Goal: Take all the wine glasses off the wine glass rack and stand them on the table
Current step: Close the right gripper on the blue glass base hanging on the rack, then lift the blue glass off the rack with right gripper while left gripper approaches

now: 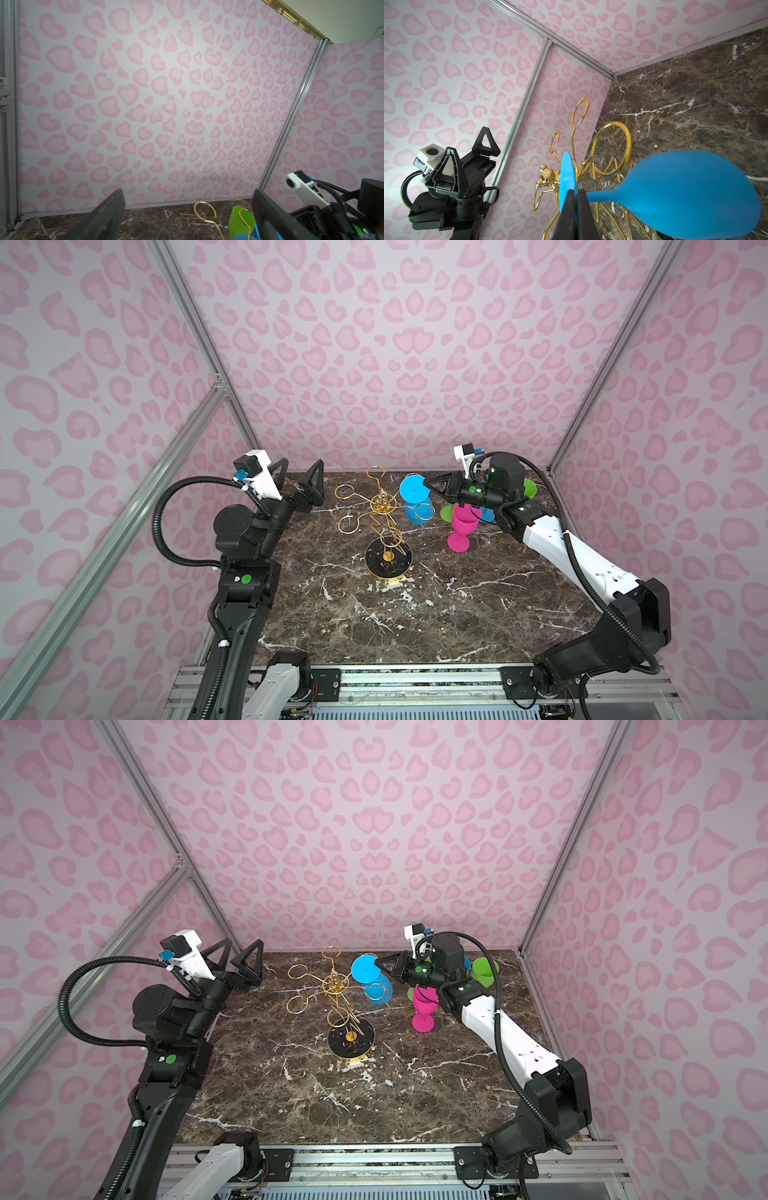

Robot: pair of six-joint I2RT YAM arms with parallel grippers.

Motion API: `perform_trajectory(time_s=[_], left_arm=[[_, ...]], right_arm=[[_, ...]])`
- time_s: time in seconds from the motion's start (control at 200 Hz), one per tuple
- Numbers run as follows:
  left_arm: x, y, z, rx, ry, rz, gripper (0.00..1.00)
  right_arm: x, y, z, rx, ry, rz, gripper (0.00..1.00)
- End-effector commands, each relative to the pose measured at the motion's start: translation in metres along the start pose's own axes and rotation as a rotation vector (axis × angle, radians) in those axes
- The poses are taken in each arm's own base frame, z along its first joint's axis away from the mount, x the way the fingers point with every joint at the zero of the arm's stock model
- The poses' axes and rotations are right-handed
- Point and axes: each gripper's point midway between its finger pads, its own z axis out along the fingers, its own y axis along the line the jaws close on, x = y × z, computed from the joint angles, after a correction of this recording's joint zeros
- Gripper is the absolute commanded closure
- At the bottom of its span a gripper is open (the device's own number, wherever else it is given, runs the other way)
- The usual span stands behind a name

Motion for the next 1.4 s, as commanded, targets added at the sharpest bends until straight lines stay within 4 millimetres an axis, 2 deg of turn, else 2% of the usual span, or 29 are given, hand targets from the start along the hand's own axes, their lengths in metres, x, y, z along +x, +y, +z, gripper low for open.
perform_trajectory(time_s=[0.0,0.23,0.36,0.44,0.525,0.715,0.76,0.77,0.795,0.88,1.025,1.395], left_arm=[[-0.01,-0.005,0.0,0.02,-0.03,-0.01,0.04],[-0.011,-0.007,0.002,0.028,-0.019,-0.066,0.04],[-0.015,-0.017,0.006,0.078,0.003,-0.127,0.02],[-0.009,-0.023,0.01,0.104,0.07,-0.175,0.0],[-0.009,-0.035,0.016,0.158,0.127,-0.218,0.02],[-0.007,-0.073,0.03,0.385,0.275,-0.385,0.13],[0.0,-0.08,0.034,0.436,0.326,-0.425,0.17],[-0.007,-0.085,0.034,0.456,0.321,-0.422,0.18],[-0.008,-0.089,0.036,0.483,0.337,-0.432,0.2],[-0.005,-0.108,0.04,0.572,0.391,-0.447,0.32],[0.002,-0.136,0.047,0.695,0.469,-0.465,0.39],[0.028,-0.161,0.068,0.77,0.544,-0.5,0.48]], right_arm=[[-0.003,0.0,-0.004,0.001,-0.02,-0.024,1.0],[-0.017,-0.002,-0.029,0.032,-0.083,-0.048,1.0],[-0.031,0.003,-0.043,0.039,-0.125,-0.073,1.0],[-0.04,0.009,-0.052,0.048,-0.151,-0.102,1.0],[-0.05,0.02,-0.061,0.058,-0.18,-0.158,1.0],[-0.066,0.06,-0.076,0.04,-0.227,-0.321,1.0],[-0.068,0.066,-0.077,0.042,-0.231,-0.359,1.0],[-0.068,0.064,-0.077,0.048,-0.231,-0.363,1.0],[-0.073,0.078,-0.081,0.038,-0.248,-0.398,1.0],[-0.071,0.089,-0.078,0.047,-0.249,-0.474,1.0],[-0.063,0.111,-0.066,0.027,-0.236,-0.562,1.0],[-0.045,0.145,-0.042,-0.063,-0.185,-0.666,1.0]])
